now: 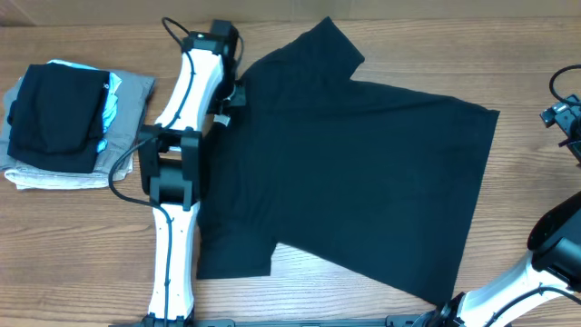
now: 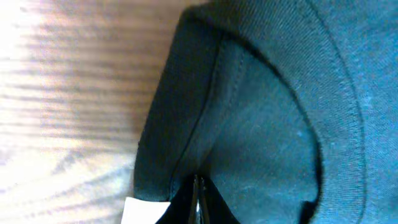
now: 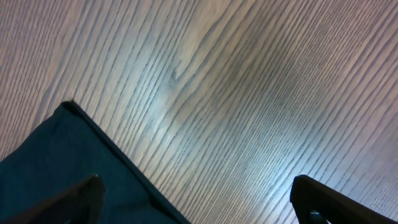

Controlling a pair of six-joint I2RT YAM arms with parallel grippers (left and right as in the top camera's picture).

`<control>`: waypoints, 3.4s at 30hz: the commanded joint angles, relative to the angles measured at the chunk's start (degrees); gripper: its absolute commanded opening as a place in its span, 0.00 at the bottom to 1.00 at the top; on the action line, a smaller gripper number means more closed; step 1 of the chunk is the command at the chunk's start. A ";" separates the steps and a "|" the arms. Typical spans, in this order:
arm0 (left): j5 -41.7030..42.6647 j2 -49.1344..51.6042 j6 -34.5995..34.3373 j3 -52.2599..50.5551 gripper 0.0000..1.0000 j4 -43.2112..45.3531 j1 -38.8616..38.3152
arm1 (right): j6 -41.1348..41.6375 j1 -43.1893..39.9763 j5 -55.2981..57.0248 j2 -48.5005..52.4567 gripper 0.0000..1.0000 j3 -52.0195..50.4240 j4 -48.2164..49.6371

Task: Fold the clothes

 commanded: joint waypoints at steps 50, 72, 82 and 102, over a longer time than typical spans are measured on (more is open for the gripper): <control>4.33 -41.70 -2.08 -14.21 0.13 -11.15 -5.92 | -9.64 5.44 -28.41 -0.42 0.04 0.59 5.81; 11.89 -31.87 -1.55 -29.90 0.04 38.56 -6.43 | -9.99 15.72 -12.85 11.98 0.04 -2.47 8.33; 20.00 -12.87 -3.89 -29.62 0.04 58.64 -6.51 | -5.01 11.47 -12.63 11.85 0.04 1.22 3.78; 2.80 -5.18 -7.69 -29.64 0.04 55.93 0.31 | -4.98 7.78 -10.51 12.00 0.12 -0.61 4.17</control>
